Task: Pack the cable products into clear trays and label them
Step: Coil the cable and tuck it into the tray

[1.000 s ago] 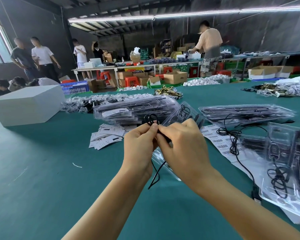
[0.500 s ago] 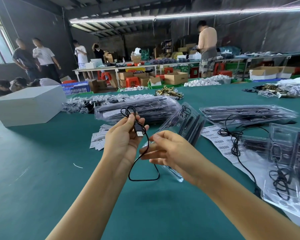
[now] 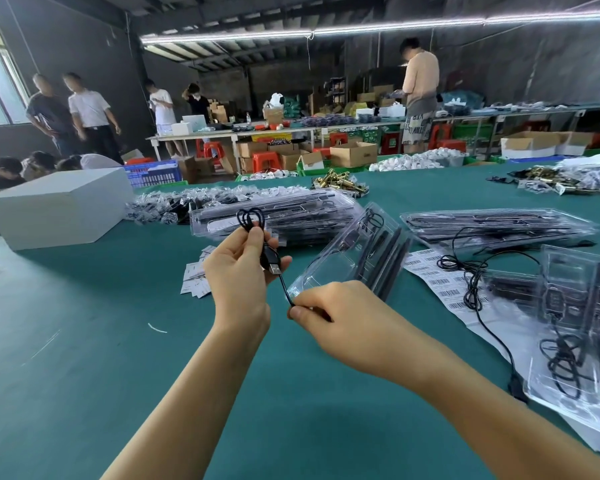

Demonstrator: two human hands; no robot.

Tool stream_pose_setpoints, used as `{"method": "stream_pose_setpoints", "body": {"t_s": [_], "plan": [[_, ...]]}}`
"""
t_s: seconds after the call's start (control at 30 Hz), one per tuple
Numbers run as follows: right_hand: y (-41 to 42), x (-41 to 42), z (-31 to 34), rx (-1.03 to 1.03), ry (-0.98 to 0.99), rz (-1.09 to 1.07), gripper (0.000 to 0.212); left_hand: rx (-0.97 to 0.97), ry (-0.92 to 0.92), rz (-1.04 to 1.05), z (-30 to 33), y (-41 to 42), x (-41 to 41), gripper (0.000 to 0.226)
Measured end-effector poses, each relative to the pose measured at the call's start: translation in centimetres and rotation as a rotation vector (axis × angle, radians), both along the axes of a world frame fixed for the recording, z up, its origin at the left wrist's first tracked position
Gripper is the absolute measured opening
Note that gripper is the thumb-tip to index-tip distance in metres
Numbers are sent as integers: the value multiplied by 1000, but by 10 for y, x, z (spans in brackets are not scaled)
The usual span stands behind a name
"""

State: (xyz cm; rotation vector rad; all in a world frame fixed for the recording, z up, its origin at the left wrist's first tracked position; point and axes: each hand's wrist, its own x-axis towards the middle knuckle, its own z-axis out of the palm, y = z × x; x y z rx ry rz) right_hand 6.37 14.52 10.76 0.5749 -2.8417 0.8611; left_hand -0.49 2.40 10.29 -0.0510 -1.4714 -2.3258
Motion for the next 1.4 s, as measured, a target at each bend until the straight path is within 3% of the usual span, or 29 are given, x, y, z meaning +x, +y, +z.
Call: {"method": "stream_pose_setpoints", "body": {"t_s": [0.17,0.5,0.7,0.9,1.13,1.23,1.4], "plan": [[17,-1,16,-15,38,58,29,-220,92,-22,-2,-1,0,20],[51,-20,18,-275,123,71,13,-563,57,-345,-5,7,7,15],[61,-28,11,-255,10,134,17,-744,-107,-568,-3,4,9,17],[70,-34,7,-329,-122,159,12,-726,-261,-715,-2,-1,6,15],[70,-43,-5,-430,-155,30,22,-630,-315,-814,-3,-2,2,20],[67,-43,-5,-474,-158,42,7,-600,-329,-865,-2,-3,2,19],[64,-42,-6,-518,-175,26,2,-555,-357,-945,0,-6,2,26]]}}
